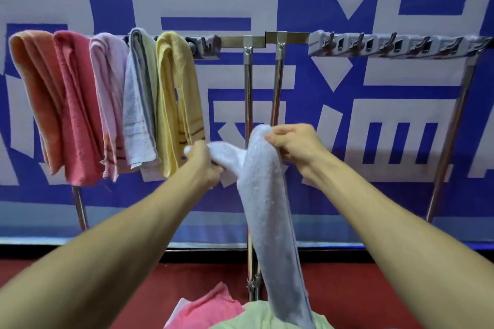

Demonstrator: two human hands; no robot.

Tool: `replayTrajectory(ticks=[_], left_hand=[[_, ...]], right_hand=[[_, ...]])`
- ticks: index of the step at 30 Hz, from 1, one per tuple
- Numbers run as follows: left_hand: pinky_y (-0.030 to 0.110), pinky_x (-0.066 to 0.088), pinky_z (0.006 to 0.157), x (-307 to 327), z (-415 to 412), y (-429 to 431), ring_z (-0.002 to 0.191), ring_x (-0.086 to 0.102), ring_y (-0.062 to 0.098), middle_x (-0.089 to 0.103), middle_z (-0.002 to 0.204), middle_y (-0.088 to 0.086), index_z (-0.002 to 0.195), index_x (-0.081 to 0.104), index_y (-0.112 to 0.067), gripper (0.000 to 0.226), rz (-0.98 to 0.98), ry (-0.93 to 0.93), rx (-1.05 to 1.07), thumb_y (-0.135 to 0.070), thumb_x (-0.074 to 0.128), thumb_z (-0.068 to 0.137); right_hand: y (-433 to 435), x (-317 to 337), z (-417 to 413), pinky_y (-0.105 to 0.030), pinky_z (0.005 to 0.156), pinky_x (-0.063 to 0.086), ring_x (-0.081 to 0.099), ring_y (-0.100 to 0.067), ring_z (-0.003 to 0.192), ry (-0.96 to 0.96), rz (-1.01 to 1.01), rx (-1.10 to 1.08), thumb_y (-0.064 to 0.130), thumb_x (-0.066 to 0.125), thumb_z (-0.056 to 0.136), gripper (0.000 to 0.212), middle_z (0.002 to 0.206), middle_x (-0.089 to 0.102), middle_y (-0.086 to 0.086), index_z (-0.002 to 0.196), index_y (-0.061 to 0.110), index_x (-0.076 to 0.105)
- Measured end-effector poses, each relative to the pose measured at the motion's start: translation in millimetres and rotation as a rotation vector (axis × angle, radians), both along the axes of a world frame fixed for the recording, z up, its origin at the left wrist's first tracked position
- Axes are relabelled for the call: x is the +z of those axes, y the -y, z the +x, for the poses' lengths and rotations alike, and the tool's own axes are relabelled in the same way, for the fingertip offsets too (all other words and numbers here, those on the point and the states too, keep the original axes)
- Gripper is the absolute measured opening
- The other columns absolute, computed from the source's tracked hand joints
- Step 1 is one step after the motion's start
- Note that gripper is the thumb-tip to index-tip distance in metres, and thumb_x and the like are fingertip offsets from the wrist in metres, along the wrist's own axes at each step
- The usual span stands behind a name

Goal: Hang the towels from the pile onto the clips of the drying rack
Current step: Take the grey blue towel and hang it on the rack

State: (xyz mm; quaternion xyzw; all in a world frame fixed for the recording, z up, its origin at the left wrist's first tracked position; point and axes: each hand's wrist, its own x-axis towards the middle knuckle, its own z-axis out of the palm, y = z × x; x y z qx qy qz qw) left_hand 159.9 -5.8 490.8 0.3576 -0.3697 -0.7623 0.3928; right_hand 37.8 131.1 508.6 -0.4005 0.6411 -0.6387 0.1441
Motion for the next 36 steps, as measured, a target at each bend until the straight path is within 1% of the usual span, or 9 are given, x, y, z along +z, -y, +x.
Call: replayTrajectory(ticks=[3, 5, 11, 15, 20, 24, 27, 31, 36], left_hand=[[0.026, 0.051, 0.063, -38, -9, -14, 0.056, 0.055, 0.019, 0.058, 0.066, 0.006, 0.075, 0.055, -0.015, 0.034, -0.16, 0.188, -0.355, -0.033, 0.038, 0.097], [0.032, 0.052, 0.065, -43, -11, -26, 0.067, 0.056, 0.022, 0.059, 0.073, 0.005, 0.08, 0.061, -0.015, 0.039, -0.336, 0.316, -0.407, -0.047, 0.043, 0.094], [0.045, 0.046, 0.099, -35, -8, -30, 0.1, 0.063, 0.027, 0.069, 0.107, 0.011, 0.102, 0.069, -0.01, 0.061, -0.569, 0.115, -0.43, -0.066, 0.052, 0.083], [0.04, 0.057, 0.082, -21, -8, -43, 0.093, 0.069, 0.026, 0.074, 0.1, 0.011, 0.104, 0.067, -0.004, 0.028, -0.768, 0.075, -0.429, -0.028, 0.06, 0.091], [0.029, 0.056, 0.069, 9, -13, -48, 0.085, 0.071, 0.016, 0.075, 0.092, 0.002, 0.101, 0.069, -0.015, 0.02, -0.853, 0.066, -0.277, -0.028, 0.054, 0.096], [0.022, 0.055, 0.063, 49, -20, -56, 0.075, 0.069, 0.01, 0.074, 0.085, 0.0, 0.093, 0.069, -0.016, 0.024, -1.059, 0.088, -0.255, -0.031, 0.051, 0.097], [0.023, 0.051, 0.058, 70, -26, -62, 0.064, 0.063, 0.013, 0.069, 0.076, 0.011, 0.091, 0.068, 0.003, 0.045, -1.193, 0.181, -0.307, -0.04, 0.055, 0.093], [0.024, 0.048, 0.056, 88, -28, -68, 0.059, 0.06, 0.014, 0.066, 0.069, 0.011, 0.08, 0.069, 0.004, 0.055, -1.31, 0.316, -0.413, -0.048, 0.055, 0.091], [0.019, 0.044, 0.046, 106, -16, -63, 0.049, 0.052, 0.014, 0.054, 0.058, 0.008, 0.071, 0.063, -0.001, 0.057, -1.294, 0.388, -0.395, -0.054, 0.053, 0.089]], right_hand=[[9, 17, 1, -0.031, 0.072, 0.058, 0.068, -0.018, 0.084, 0.165, -0.079, -0.068, 0.009, 0.07, 0.084, 0.006, 0.091, 0.071, -0.005, 0.089, 0.012, 0.071], [14, 24, -1, -0.03, 0.07, 0.057, 0.067, -0.017, 0.083, 0.24, -0.142, -0.116, 0.008, 0.071, 0.083, 0.008, 0.09, 0.071, -0.004, 0.087, 0.014, 0.071], [22, 32, -9, -0.037, 0.08, 0.059, 0.07, -0.023, 0.087, 0.35, -0.225, -0.223, 0.003, 0.075, 0.077, 0.021, 0.093, 0.072, -0.009, 0.098, 0.005, 0.072], [15, 32, -17, -0.037, 0.079, 0.059, 0.069, -0.022, 0.084, 0.419, -0.221, -0.278, 0.005, 0.077, 0.076, 0.021, 0.094, 0.071, -0.01, 0.095, 0.005, 0.069], [-12, 35, -31, -0.03, 0.068, 0.06, 0.07, -0.021, 0.076, 0.626, -0.262, -0.072, -0.002, 0.068, 0.082, 0.018, 0.09, 0.072, -0.014, 0.099, -0.001, 0.063], [-32, 36, -37, -0.023, 0.049, 0.041, 0.053, -0.012, 0.058, 0.211, 0.102, -0.196, 0.025, 0.078, 0.078, 0.018, 0.07, 0.064, -0.001, 0.077, 0.012, 0.066], [-30, 34, -40, -0.025, 0.052, 0.039, 0.041, -0.014, 0.057, -0.173, 0.127, -0.372, 0.031, 0.073, 0.082, 0.037, 0.059, 0.046, -0.002, 0.06, 0.009, 0.052], [-21, 36, -22, -0.026, 0.061, 0.051, 0.061, -0.014, 0.067, 0.012, -0.008, 0.046, 0.022, 0.051, 0.096, 0.029, 0.076, 0.066, -0.007, 0.09, -0.002, 0.067], [-7, 31, -12, -0.023, 0.053, 0.051, 0.06, -0.011, 0.053, 0.312, -0.065, 0.438, 0.023, 0.046, 0.1, 0.03, 0.061, 0.064, -0.003, 0.079, 0.007, 0.061]])
